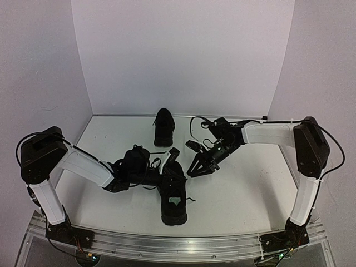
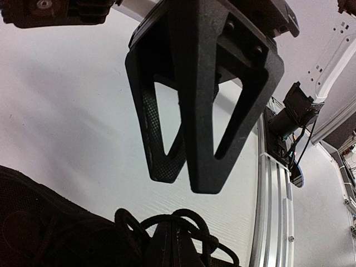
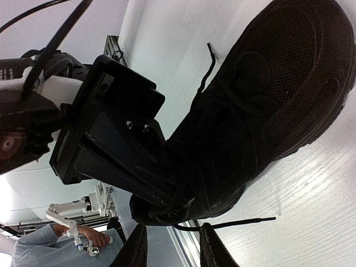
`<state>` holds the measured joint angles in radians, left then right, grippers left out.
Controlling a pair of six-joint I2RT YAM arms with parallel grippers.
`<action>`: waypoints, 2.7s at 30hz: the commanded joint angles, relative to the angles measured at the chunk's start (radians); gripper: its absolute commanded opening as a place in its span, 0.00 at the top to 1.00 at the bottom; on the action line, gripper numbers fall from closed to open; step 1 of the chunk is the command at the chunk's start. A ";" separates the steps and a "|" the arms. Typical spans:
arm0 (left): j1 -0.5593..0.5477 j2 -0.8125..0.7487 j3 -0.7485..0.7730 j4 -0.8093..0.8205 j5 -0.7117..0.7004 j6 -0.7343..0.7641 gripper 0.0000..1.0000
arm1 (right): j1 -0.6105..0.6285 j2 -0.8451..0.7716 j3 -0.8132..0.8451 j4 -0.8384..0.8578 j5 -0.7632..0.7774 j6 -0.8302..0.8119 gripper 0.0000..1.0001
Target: Tie the shoes
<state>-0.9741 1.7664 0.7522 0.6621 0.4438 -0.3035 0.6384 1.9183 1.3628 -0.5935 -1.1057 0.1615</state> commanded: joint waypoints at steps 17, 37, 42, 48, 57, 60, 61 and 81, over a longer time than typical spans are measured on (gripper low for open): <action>-0.001 0.000 0.058 0.000 0.012 0.018 1.00 | 0.005 0.087 0.033 0.029 -0.091 0.001 0.75; 0.000 0.012 0.084 -0.021 0.014 0.037 1.00 | 0.018 0.100 0.054 0.031 -0.160 -0.010 0.93; 0.002 0.003 0.084 -0.028 0.007 0.041 0.97 | 0.018 0.093 0.057 0.031 -0.154 -0.008 1.00; 0.004 -0.045 0.075 -0.094 -0.013 0.061 0.81 | 0.018 0.084 0.071 0.031 -0.125 -0.006 1.00; 0.012 -0.208 0.056 -0.302 -0.018 0.142 0.73 | 0.021 0.080 0.111 0.030 -0.103 -0.008 1.00; 0.015 -0.249 0.055 -0.371 -0.017 0.157 0.69 | 0.026 0.084 0.118 0.029 -0.102 -0.008 1.00; 0.017 -0.262 0.053 -0.394 -0.021 0.159 0.68 | 0.028 0.085 0.119 0.029 -0.100 -0.009 1.00; 0.067 -0.306 0.113 -0.534 -0.083 0.176 0.56 | 0.064 0.094 0.154 0.026 -0.073 -0.007 1.00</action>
<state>-0.9124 1.4461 0.7916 0.1306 0.3592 -0.1456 0.6952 2.0113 1.4785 -0.5759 -1.1894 0.1616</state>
